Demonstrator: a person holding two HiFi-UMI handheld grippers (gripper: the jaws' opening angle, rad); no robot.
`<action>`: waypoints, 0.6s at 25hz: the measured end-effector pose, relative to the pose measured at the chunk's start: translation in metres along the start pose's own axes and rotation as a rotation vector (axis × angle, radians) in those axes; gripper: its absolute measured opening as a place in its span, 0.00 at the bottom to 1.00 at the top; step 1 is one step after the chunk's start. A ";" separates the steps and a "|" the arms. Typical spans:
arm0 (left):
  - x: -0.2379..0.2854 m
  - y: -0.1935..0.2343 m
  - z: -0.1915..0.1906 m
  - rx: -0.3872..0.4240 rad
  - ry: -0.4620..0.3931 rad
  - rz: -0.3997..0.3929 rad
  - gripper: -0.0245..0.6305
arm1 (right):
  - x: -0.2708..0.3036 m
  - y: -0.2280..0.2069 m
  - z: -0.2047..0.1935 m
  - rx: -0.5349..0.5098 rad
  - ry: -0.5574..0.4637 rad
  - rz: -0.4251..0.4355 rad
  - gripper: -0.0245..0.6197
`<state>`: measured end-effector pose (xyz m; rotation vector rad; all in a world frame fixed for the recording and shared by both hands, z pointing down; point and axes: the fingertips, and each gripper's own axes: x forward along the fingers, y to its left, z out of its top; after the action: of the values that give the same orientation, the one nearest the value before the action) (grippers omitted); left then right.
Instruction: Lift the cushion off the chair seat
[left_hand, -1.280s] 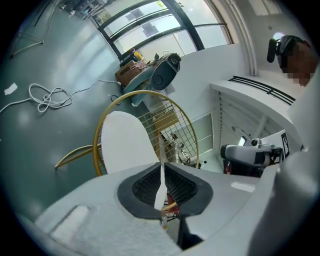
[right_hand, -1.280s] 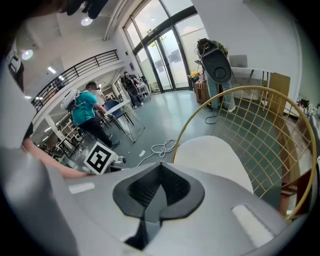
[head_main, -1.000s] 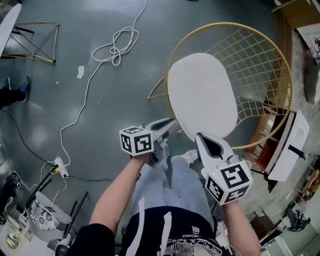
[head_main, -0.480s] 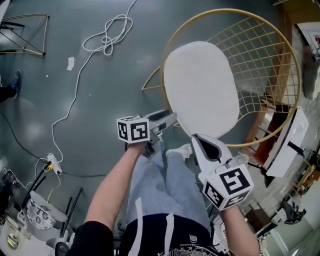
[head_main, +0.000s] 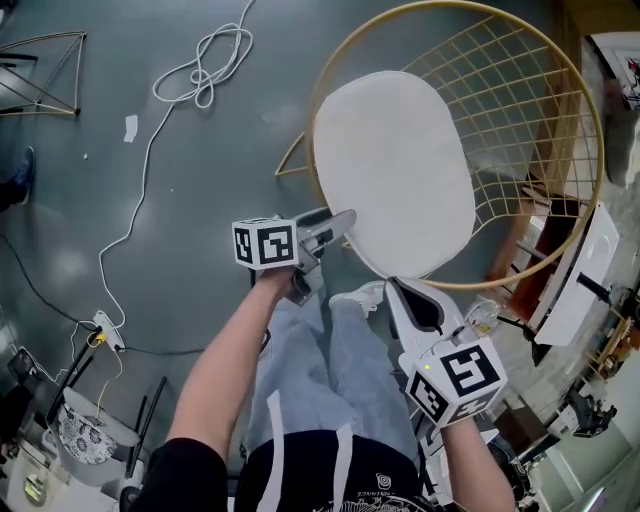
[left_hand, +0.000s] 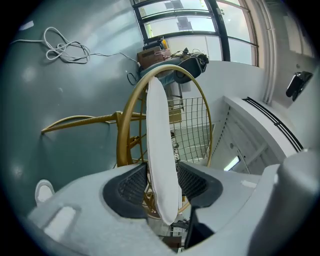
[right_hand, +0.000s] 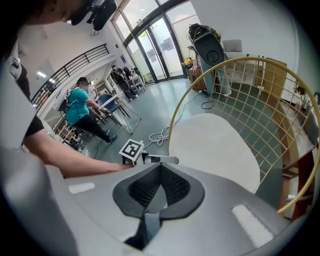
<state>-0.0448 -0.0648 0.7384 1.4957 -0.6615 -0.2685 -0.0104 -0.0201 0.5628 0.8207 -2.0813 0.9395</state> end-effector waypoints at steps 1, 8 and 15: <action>0.003 -0.002 0.001 -0.005 0.010 -0.008 0.33 | -0.001 -0.001 -0.001 0.007 -0.001 -0.004 0.03; 0.014 -0.002 0.006 -0.012 0.074 -0.006 0.16 | -0.007 -0.012 -0.002 0.058 -0.025 -0.032 0.03; 0.009 -0.021 0.005 -0.018 0.080 -0.043 0.12 | -0.017 -0.022 0.003 0.078 -0.054 -0.064 0.03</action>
<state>-0.0358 -0.0762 0.7202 1.4963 -0.5621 -0.2455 0.0150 -0.0295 0.5557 0.9567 -2.0621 0.9790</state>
